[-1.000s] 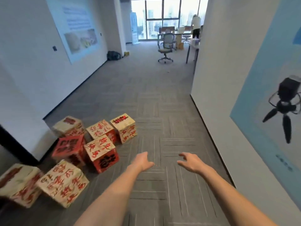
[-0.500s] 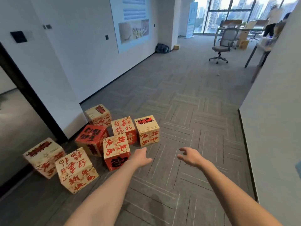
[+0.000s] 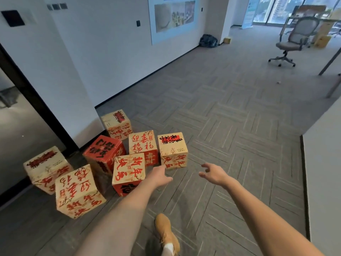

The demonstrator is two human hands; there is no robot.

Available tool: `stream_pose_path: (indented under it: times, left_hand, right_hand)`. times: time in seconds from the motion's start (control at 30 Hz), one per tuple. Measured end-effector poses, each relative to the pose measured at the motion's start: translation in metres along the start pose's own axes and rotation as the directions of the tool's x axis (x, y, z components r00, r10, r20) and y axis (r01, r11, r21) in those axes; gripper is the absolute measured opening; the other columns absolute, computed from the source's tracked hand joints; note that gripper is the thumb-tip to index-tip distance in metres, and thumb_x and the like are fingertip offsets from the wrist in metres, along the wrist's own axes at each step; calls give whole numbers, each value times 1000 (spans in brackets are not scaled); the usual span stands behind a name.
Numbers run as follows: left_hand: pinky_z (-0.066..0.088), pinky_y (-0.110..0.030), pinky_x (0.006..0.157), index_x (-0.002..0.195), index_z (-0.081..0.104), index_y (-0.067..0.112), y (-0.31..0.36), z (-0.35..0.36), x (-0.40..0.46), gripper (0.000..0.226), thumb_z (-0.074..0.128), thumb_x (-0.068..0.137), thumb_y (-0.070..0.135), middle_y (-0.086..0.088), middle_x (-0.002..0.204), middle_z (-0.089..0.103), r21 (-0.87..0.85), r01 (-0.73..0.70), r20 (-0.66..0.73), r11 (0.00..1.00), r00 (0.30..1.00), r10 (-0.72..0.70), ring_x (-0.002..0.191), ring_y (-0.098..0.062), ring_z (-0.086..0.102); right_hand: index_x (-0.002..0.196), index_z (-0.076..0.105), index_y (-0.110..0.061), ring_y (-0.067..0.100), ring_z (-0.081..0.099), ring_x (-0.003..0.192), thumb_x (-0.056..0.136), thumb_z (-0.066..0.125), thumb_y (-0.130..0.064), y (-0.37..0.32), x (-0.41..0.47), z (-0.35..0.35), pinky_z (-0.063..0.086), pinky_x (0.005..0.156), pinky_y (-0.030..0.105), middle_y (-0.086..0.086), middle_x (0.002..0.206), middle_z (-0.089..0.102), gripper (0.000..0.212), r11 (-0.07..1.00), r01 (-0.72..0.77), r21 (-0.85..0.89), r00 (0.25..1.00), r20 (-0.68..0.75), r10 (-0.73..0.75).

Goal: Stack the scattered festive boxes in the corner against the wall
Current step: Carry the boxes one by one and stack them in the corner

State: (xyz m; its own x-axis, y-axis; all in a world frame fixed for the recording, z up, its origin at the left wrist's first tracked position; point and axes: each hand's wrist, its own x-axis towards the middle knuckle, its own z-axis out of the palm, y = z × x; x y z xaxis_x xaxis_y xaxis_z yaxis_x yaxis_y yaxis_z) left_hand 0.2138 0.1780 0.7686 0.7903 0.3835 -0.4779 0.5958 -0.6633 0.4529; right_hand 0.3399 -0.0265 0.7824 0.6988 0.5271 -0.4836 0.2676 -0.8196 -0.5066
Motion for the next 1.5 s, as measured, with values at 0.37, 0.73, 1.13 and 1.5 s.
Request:
stream_pose_path:
  times: [0.37,0.73,1.13,1.5]
  left_hand:
    - [46,-25,83,135,50,14,-10,-73,282,50,67,91,29,-5,132,58,-150,92,114,984,991,-75,115,-20,57]
    - [41,-28,88,143,43,13,-50,-42,470,58,63,93,33,-7,143,50,-105,252,193,962,954,-229,127,-24,50]
    - [45,-46,106,145,40,19,-157,157,646,77,74,82,48,-9,149,45,-350,564,275,748,825,-493,133,-28,47]
    - [38,-45,113,156,20,22,-287,304,774,111,83,70,54,-9,157,35,-443,577,152,686,802,-577,140,-31,40]
  right_hand:
    - [149,39,-7,29,43,139,99,57,-28,-39,298,-54,35,114,38,12,152,44,58,990,-64,-126,995,69,74]
    - [151,37,-10,29,45,138,97,59,-27,-1,495,-37,37,110,34,13,151,45,60,985,-158,-72,961,217,170]
    - [150,39,-17,28,51,131,88,70,-38,167,687,109,44,109,48,12,146,49,72,933,-346,101,892,344,294]
    - [150,34,-26,28,50,131,75,83,-39,280,835,249,42,109,53,8,149,46,91,846,-387,366,917,246,313]
